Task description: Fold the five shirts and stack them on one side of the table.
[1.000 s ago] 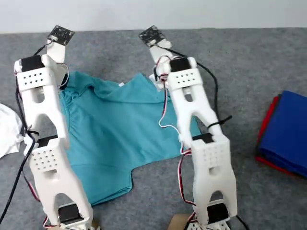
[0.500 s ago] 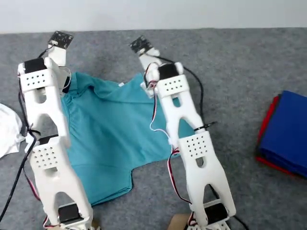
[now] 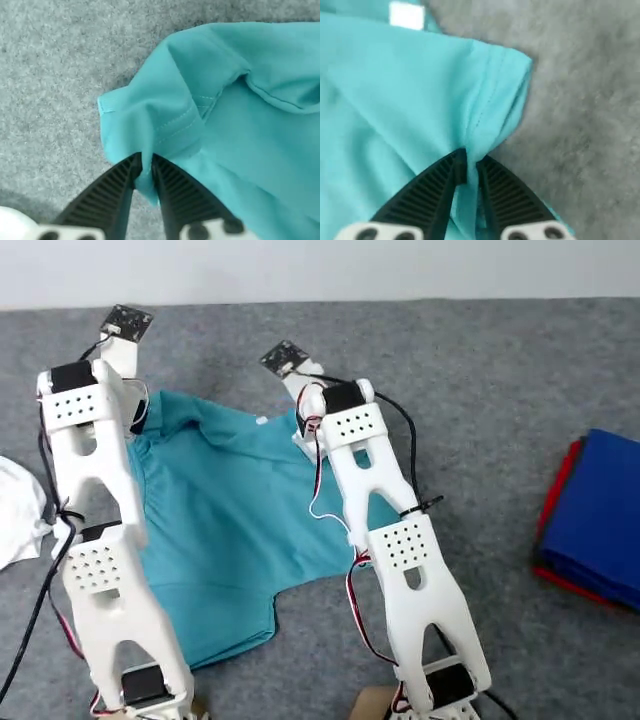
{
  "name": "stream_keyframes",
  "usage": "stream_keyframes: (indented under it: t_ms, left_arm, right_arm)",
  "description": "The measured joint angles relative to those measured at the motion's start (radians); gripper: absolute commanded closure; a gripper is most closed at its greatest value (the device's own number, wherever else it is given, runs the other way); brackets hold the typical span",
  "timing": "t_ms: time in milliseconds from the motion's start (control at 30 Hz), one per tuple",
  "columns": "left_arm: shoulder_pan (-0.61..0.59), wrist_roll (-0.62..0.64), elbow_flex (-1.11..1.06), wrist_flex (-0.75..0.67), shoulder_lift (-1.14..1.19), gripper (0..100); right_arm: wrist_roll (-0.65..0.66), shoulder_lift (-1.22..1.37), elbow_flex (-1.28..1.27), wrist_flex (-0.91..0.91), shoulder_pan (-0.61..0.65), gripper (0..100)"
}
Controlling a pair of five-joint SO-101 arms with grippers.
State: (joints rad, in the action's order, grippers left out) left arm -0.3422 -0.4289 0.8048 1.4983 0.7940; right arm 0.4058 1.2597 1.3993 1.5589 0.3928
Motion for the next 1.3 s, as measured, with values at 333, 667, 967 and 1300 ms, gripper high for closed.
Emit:
stream_keyframes:
  t_ms: [333,667,967,1300]
  left_arm:
    - [0.000,0.000,0.000,0.020,-0.002,100]
    - [0.005,0.000,0.000,0.028,-0.029,100]
    - [0.005,0.000,0.000,0.028,-0.029,100]
    - [0.005,0.000,0.000,0.028,-0.029,100]
  right_arm:
    - [0.077,-0.144,-0.002,0.195,-0.092,98.8]
    - [0.020,-0.176,-0.135,0.195,-0.120,73.9]
    - [-0.127,-0.172,-0.133,-0.023,-0.104,72.4]
    - [-0.129,-0.037,-0.133,-0.192,-0.057,78.8]
